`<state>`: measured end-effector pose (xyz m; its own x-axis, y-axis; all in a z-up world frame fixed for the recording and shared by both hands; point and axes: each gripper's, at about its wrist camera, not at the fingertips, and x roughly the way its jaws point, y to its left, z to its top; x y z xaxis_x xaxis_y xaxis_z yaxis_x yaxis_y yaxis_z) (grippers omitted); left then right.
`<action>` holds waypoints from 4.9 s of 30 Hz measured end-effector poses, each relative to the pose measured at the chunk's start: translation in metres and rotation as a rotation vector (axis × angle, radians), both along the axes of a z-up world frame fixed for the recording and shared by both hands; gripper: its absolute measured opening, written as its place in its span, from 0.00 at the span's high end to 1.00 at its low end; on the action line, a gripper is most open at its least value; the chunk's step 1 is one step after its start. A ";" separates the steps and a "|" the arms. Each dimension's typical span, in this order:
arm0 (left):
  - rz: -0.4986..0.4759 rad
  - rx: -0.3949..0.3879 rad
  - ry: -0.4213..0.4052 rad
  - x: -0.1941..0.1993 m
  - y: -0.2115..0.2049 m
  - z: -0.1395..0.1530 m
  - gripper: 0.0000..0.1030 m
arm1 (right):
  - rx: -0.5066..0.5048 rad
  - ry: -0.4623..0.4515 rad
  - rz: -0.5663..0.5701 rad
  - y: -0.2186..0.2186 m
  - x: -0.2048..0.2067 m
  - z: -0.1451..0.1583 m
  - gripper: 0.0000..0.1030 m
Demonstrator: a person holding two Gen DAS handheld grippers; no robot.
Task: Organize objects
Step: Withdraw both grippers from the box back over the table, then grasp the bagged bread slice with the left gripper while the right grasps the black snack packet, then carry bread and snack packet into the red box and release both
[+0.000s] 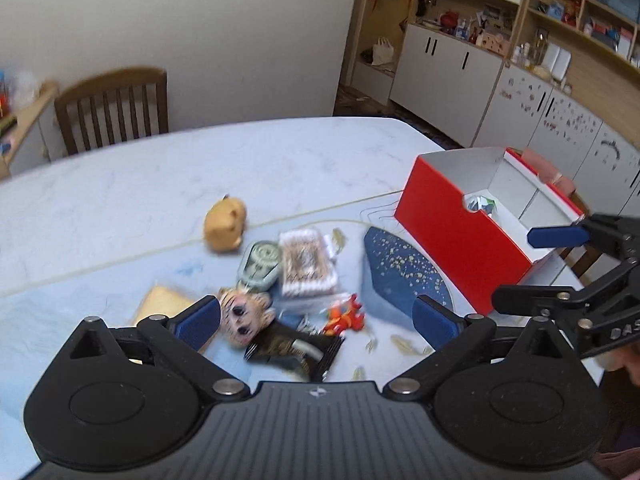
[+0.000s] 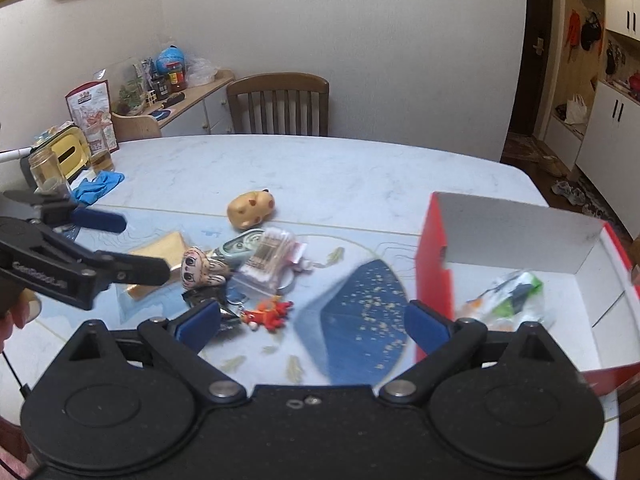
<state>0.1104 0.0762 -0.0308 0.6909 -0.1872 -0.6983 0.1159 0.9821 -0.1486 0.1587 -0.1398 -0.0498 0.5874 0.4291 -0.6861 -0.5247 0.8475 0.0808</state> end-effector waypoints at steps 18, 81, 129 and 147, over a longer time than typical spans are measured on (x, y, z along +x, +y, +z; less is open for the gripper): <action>-0.021 0.096 0.030 0.003 0.094 -0.055 0.00 | -0.116 0.029 0.141 0.104 0.002 -0.044 0.02; 0.031 0.097 0.133 -0.023 0.066 -0.075 0.27 | -0.123 0.200 0.211 0.096 -0.003 -0.056 0.68; -0.308 0.157 0.023 0.099 -0.252 0.000 0.27 | -0.078 0.058 -0.133 -0.191 0.112 -0.001 0.68; -0.418 0.265 0.097 0.168 -0.335 -0.023 0.27 | -0.109 0.134 -0.192 -0.222 0.185 -0.024 0.68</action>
